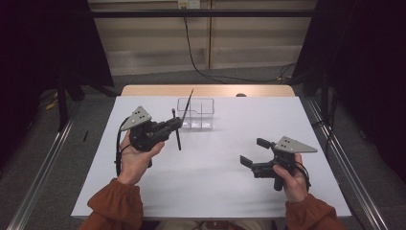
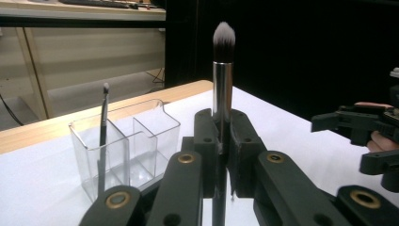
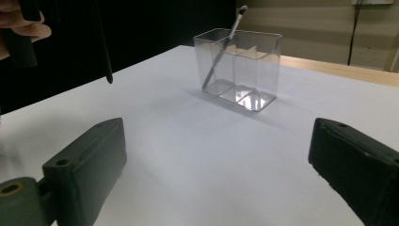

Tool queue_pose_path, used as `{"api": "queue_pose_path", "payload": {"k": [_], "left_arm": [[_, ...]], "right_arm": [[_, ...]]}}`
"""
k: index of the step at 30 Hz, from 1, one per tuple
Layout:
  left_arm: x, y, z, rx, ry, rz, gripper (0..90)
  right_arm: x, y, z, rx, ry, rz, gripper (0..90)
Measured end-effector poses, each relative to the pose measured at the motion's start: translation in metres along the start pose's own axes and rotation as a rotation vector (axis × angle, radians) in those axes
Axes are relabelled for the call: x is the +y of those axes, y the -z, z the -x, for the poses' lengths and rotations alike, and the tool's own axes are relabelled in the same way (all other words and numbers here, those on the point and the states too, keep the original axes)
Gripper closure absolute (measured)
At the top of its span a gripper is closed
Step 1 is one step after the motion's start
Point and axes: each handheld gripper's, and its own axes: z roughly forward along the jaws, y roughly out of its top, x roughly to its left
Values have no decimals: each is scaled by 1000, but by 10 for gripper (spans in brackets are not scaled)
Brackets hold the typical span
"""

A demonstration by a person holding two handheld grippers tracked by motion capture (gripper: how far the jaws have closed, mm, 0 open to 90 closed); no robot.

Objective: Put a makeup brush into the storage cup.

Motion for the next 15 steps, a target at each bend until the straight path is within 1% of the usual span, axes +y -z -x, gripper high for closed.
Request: {"api": "queue_pose_path", "payload": {"k": [1,2,4,5,6,7,8,10,13,15], "left_arm": [[0,0,-1,5,1,6,840],[0,0,-2,4,4,2,840],[1,0,-4,10,8,4,840],[1,0,-5,14,6,-1,840],[2,0,-6,17,0,-2,840],[2,0,-7,9,5,-5,840],[2,-1,-8,15,6,0,840],[2,-2,-9,17,6,-4,840],[4,-3,-10,17,6,-6,840],[6,-4,-11,15,4,-11,840]], "right_arm": [[-1,2,1,-4,-3,3,34],[-3,5,2,-6,0,3,33],[-5,11,4,-19,11,9,30],[-6,13,4,-26,12,16,30],[-7,16,5,-36,23,18,28],[-7,19,6,-42,25,19,23],[-8,21,6,-46,24,21,23],[-9,26,9,-68,33,18,23],[-10,33,13,-83,30,16,34],[-11,38,14,-91,24,26,37]]}}
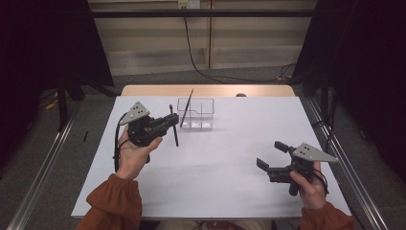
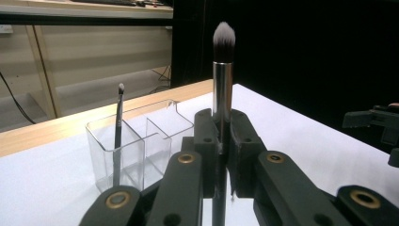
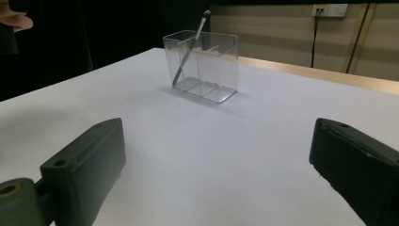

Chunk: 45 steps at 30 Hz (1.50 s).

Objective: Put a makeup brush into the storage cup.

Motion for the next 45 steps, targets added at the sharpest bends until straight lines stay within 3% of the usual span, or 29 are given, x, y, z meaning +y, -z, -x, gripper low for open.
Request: {"api": "queue_pose_path", "payload": {"k": [11,24,30,41,45], "left_arm": [[6,-5,-12,21,7,-2,840],[19,-20,-20,43,-6,1,841],[27,-30,-19,32,-40,-15,840],[35,-46,-30,49,-24,-12,840],[41,-49,-36,57,-16,17,840]], "right_arm": [[-9,18,6,-34,16,1,26],[-16,20,6,-55,17,17,0],[-16,21,7,-50,15,17,0],[-17,22,6,-55,18,15,0],[-18,21,5,-54,20,16,0]]}}
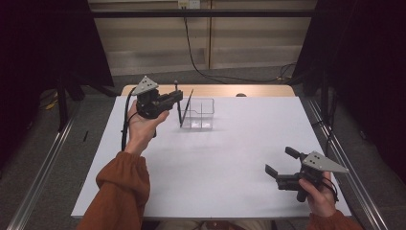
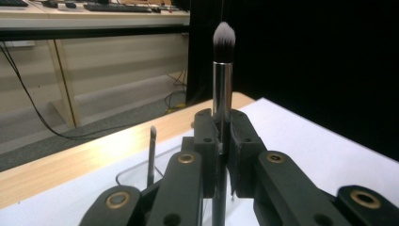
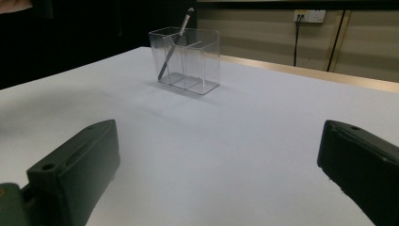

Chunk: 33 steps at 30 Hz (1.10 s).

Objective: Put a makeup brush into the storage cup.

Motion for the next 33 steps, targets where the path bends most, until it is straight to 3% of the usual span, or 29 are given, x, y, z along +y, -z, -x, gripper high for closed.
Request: {"api": "queue_pose_path", "payload": {"k": [8,21,33], "left_arm": [[12,-9,-9,10,19,16,840],[16,-33,-15,68,-10,5,840],[18,-49,-23,95,-24,3,841]], "right_arm": [[-1,-1,0,-5,5,-3,0],[-1,0,1,-3,3,-1,0],[-2,0,2,-5,-9,2,0]]}}
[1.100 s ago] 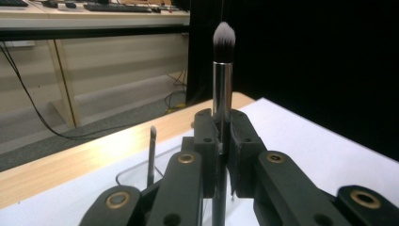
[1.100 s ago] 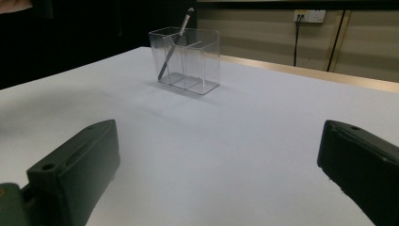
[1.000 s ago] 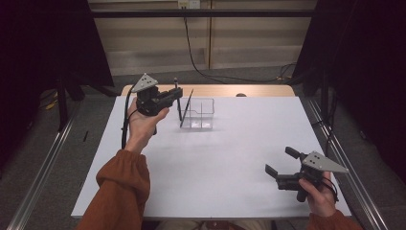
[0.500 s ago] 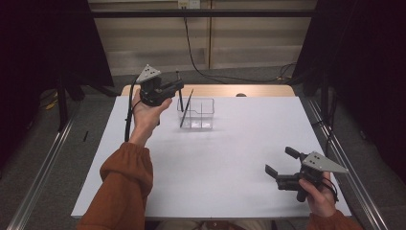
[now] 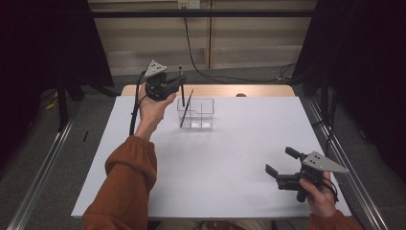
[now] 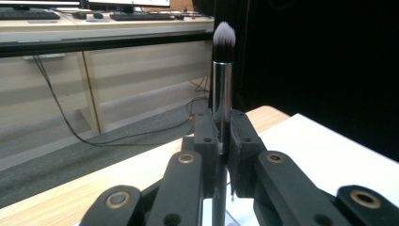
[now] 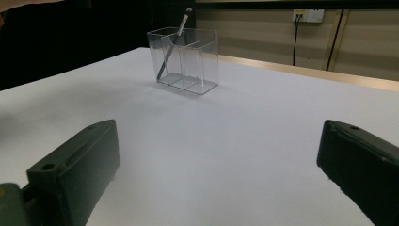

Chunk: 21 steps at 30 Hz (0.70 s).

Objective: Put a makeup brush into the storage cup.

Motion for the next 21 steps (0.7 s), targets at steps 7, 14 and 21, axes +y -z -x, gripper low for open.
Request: {"api": "queue_pose_path", "payload": {"k": [7,14,21], "left_arm": [[-7,-8,-2,11,-10,-7,840],[-10,-13,3,1,-18,-11,840],[-18,-15,0,9,-12,-27,840]], "right_arm": [[0,1,0,0,7,2,0],[0,1,1,-4,2,2,0],[-1,1,1,-4,4,3,0]]}}
